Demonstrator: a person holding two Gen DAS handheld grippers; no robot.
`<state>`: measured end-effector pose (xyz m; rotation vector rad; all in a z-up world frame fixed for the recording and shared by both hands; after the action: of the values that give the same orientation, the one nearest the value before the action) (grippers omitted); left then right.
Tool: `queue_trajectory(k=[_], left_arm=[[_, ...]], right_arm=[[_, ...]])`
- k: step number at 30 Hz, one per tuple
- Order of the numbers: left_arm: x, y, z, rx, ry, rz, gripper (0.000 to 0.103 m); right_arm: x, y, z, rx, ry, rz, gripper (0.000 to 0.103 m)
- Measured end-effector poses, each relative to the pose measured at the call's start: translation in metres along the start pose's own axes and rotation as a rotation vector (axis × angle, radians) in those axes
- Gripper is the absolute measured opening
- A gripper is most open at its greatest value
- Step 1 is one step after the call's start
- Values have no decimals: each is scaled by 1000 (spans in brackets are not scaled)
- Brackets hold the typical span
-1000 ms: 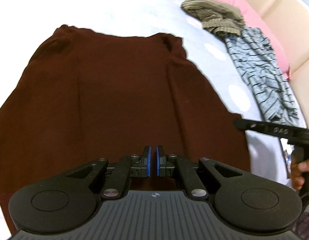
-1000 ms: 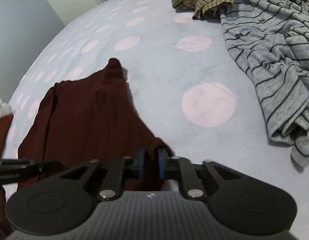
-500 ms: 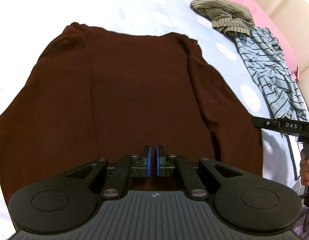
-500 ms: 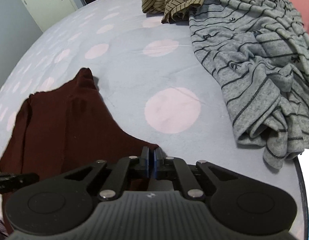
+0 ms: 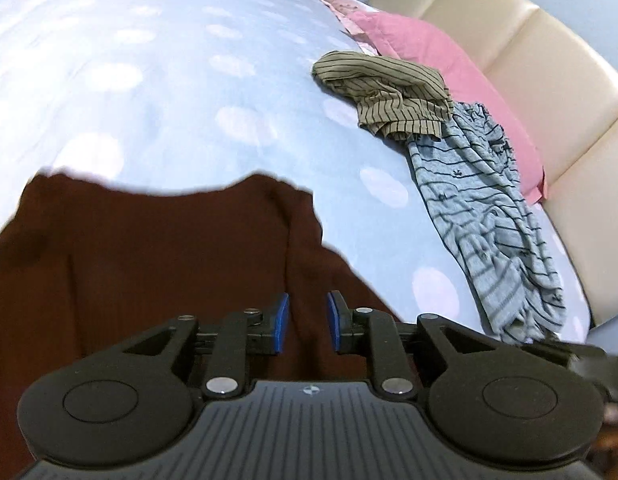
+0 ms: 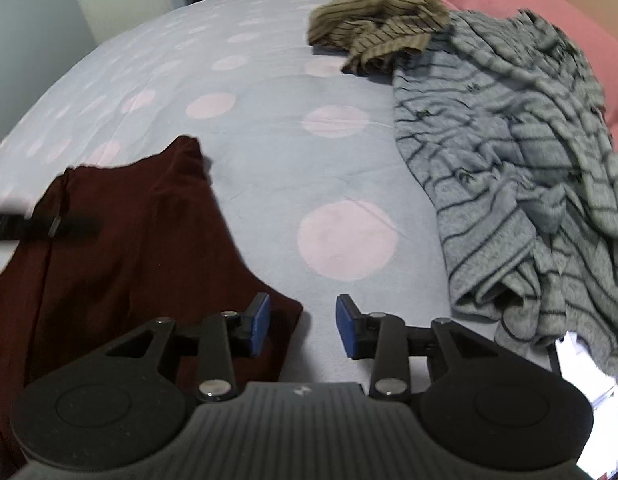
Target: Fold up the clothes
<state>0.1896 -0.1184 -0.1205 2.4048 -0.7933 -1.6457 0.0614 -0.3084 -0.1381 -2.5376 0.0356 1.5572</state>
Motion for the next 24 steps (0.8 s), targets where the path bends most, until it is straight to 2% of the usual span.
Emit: queue_trajectory(k=[6, 9, 10, 11, 12, 15, 22, 23, 24], left_arm=[[45, 3, -39, 29, -51, 15, 28], [66, 4, -49, 33, -78, 20, 29], [71, 4, -51, 39, -84, 27, 26], [76, 3, -53, 44, -89, 32, 9], [80, 3, -56, 50, -94, 38, 3], [91, -1, -66, 38, -98, 56, 1], [106, -7, -89, 19, -90, 14, 0], [103, -7, -91, 22, -78, -7, 0], [99, -7, -92, 24, -70, -16, 0]], right_arm=[[-5, -5, 0, -29, 10, -10, 40], [-6, -6, 0, -39, 9, -18, 40], [-5, -6, 1, -43, 7, -19, 40], [-5, -5, 1, -44, 2, -22, 40], [-4, -5, 1, -42, -1, -25, 40], [-1, -4, 1, -43, -16, -29, 41], [10, -4, 2, -60, -58, -17, 42], [11, -3, 2, -56, -62, -11, 43], [11, 0, 1, -47, -61, -2, 49]])
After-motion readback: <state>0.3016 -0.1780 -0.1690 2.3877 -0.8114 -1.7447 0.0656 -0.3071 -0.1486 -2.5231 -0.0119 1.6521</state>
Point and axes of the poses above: each gripper's, at about its wrist camera, not at the fingertips, and x roughly the way its jaws point, y to its right, z to its underside, the point moved 5 cm from there along x, roughly the way its jaws point, and after that the axes turned 9 degrees about -y, right-handed, at the moved point
